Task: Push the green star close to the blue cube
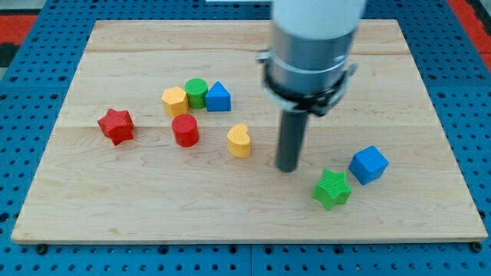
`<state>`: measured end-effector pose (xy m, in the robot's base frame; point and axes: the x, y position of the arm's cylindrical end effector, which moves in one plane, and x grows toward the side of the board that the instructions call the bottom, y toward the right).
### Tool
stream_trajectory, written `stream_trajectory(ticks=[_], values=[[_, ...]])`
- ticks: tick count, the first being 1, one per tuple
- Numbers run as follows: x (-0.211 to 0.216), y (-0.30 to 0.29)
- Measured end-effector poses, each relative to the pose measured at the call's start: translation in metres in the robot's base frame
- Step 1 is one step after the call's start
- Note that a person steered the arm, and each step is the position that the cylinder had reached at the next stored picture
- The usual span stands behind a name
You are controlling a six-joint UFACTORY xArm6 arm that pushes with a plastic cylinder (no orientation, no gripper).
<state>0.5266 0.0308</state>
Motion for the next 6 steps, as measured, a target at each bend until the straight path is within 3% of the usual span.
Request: stream_trajectory(ticks=[2, 5, 6], values=[[0.044, 0.011], [0.039, 0.086], [0.059, 0.057]])
